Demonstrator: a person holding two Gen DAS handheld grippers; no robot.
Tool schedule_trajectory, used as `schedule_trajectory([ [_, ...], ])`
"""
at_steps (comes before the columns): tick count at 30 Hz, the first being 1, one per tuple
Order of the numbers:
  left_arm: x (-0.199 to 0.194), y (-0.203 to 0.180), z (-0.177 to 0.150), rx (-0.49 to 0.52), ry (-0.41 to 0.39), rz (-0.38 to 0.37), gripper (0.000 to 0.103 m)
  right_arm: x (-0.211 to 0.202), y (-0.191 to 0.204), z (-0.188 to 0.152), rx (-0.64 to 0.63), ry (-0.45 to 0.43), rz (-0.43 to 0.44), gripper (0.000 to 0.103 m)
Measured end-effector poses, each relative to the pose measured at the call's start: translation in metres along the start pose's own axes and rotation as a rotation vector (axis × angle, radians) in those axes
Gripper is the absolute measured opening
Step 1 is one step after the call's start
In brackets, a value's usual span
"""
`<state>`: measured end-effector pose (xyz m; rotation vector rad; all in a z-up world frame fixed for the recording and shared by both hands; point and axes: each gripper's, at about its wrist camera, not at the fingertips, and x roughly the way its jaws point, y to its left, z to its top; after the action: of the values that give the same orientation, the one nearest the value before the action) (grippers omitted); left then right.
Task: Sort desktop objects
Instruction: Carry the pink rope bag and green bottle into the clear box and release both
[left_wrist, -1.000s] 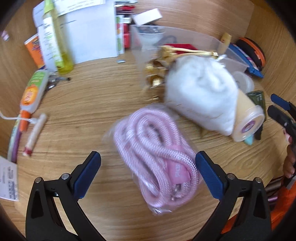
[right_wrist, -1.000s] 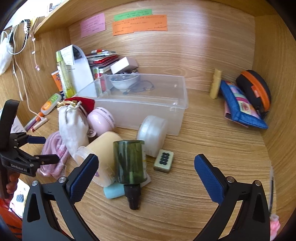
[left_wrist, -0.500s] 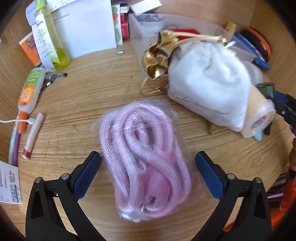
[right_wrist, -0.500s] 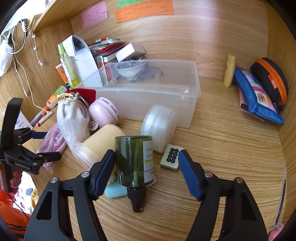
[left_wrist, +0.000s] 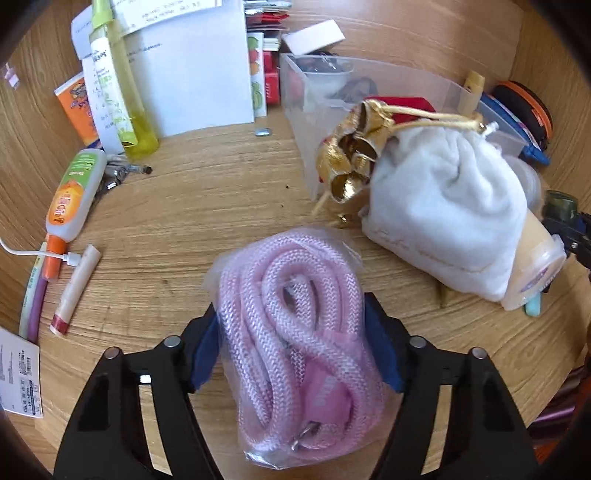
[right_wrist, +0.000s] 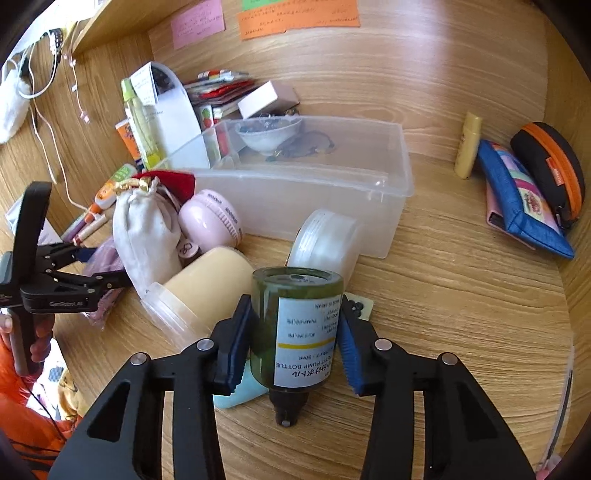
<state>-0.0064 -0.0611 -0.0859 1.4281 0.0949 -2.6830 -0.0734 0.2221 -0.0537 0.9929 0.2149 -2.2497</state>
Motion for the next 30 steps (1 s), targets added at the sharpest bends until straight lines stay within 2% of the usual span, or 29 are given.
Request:
schedule_trajectory([
  [4, 0.0, 0.01, 0.0, -0.023, -0.018, 0.012, 0.066, -0.013, -0.003, 0.002, 0.007, -0.041, -0.021, 0.039],
  [11, -0.038, 0.026, -0.001, -0.083, -0.119, 0.033, 0.065, -0.026, -0.003, 0.012, 0.01, -0.096, -0.032, 0.039],
  [22, -0.082, 0.036, 0.03, -0.126, -0.297, 0.015, 0.064, -0.043, -0.012, 0.04, 0.03, -0.201, -0.048, 0.039],
  [30, -0.099, 0.033, 0.06, -0.104, -0.378, 0.014, 0.064, -0.044, -0.024, 0.067, 0.043, -0.249, -0.051, 0.039],
])
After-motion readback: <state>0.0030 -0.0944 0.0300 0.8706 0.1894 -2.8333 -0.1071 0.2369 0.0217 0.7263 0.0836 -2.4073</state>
